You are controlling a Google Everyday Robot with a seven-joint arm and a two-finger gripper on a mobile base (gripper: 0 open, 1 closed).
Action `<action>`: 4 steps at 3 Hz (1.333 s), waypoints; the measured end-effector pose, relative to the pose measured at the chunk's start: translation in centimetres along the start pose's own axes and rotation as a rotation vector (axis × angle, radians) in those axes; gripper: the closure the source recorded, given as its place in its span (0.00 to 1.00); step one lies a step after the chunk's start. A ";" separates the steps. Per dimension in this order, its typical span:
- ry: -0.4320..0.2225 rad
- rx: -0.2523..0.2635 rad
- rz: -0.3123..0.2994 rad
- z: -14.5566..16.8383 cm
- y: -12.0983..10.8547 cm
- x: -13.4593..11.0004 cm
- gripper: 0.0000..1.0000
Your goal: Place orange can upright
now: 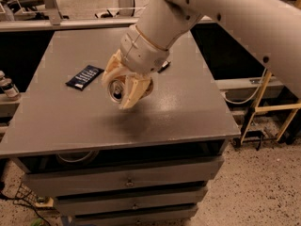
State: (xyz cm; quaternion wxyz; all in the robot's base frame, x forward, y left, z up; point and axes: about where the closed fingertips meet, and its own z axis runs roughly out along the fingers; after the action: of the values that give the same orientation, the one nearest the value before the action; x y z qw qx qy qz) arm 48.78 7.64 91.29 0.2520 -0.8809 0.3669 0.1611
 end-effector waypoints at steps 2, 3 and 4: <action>-0.054 0.093 0.079 -1.4 -0.3 0.4 1.00; -0.125 0.190 0.174 -4.0 -0.4 1.0 1.00; -0.273 0.294 0.310 -5.2 -0.1 1.9 1.00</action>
Offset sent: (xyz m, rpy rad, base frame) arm 0.0198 -0.0320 0.0320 0.2650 0.0640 -0.2447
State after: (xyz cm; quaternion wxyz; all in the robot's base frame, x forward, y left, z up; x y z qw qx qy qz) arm 50.69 3.72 94.67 0.3968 -0.7381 0.4795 0.2604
